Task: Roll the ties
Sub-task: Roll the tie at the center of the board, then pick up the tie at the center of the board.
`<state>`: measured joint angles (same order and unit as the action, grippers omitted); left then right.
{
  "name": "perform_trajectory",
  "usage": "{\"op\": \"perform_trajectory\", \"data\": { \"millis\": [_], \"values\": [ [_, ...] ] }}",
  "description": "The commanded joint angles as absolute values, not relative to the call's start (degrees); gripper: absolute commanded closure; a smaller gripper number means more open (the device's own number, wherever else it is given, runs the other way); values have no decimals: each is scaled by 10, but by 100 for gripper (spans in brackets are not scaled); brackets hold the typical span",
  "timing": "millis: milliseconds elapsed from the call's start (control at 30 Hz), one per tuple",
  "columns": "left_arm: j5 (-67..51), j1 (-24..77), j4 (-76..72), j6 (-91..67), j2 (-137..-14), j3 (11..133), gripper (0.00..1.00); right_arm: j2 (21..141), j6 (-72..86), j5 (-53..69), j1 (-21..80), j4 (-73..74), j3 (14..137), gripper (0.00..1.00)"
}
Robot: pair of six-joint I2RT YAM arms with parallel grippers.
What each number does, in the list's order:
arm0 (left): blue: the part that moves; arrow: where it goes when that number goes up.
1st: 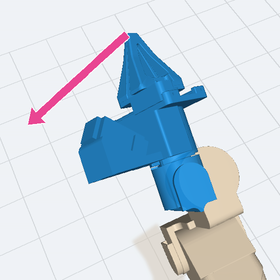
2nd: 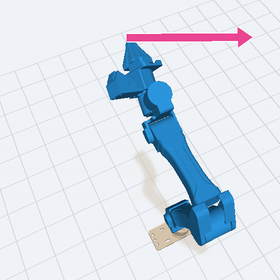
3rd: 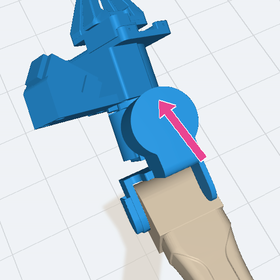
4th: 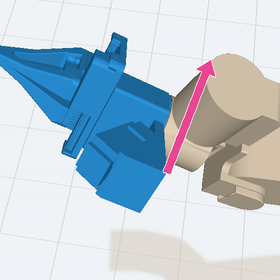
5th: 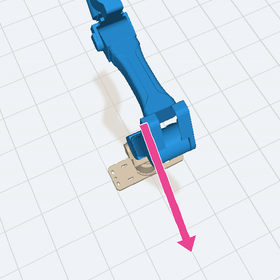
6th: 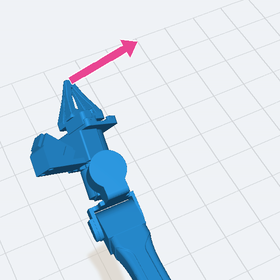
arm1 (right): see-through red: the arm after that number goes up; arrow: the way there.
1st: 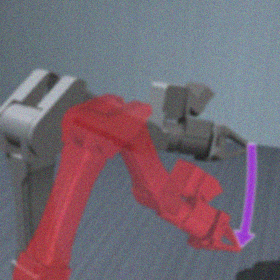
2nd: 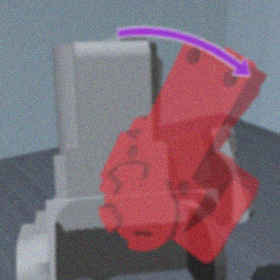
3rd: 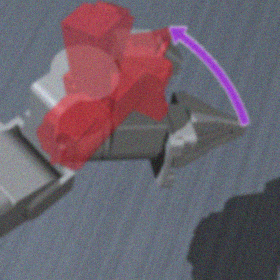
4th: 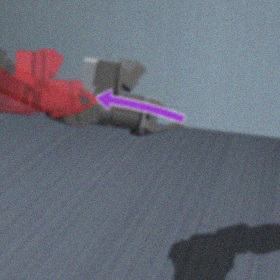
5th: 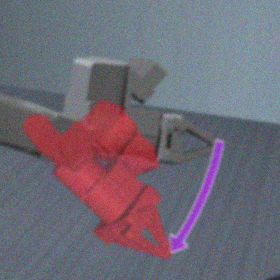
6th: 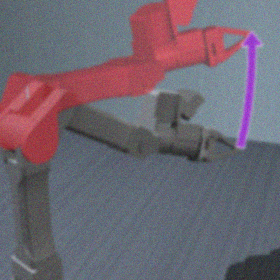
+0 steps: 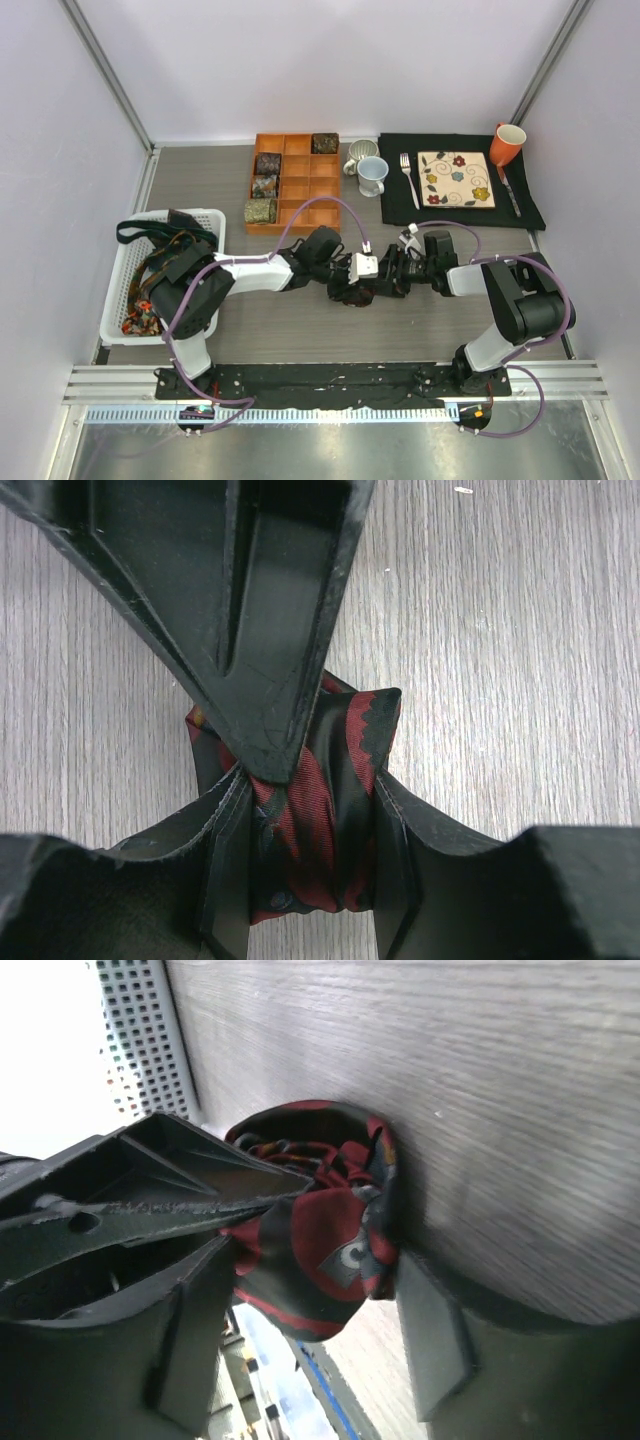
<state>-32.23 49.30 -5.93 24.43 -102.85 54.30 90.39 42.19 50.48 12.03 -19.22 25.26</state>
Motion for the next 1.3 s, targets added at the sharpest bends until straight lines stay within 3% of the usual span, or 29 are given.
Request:
{"op": "perform_trajectory", "data": {
  "millis": [0,33,133,167,200,333,400,567,767,1267],
  "values": [
    [-296,487,12,250,-1063,521,77,912,408,474,125,-203,245,44],
    [-297,485,11,248,-1063,521,76,913,408,474,126,-203,245,53],
    [-301,483,12,245,-1064,523,76,915,402,468,129,-195,246,62],
    [-301,483,11,244,-1064,523,76,914,400,468,130,-194,245,76],
    [-301,483,11,245,-1065,524,75,915,398,467,130,-193,245,82],
    [-302,482,11,242,-1068,525,73,916,393,462,134,-185,248,99],
    [-302,481,11,243,-1068,526,68,911,391,459,134,-184,248,99],
    [-296,473,-21,236,-1045,510,33,897,388,450,137,-178,245,99],
    [-279,468,-76,230,-990,472,0,873,383,440,144,-170,245,99],
    [-321,475,-77,205,-1063,533,0,833,372,431,161,-155,250,99]
  ]
}}
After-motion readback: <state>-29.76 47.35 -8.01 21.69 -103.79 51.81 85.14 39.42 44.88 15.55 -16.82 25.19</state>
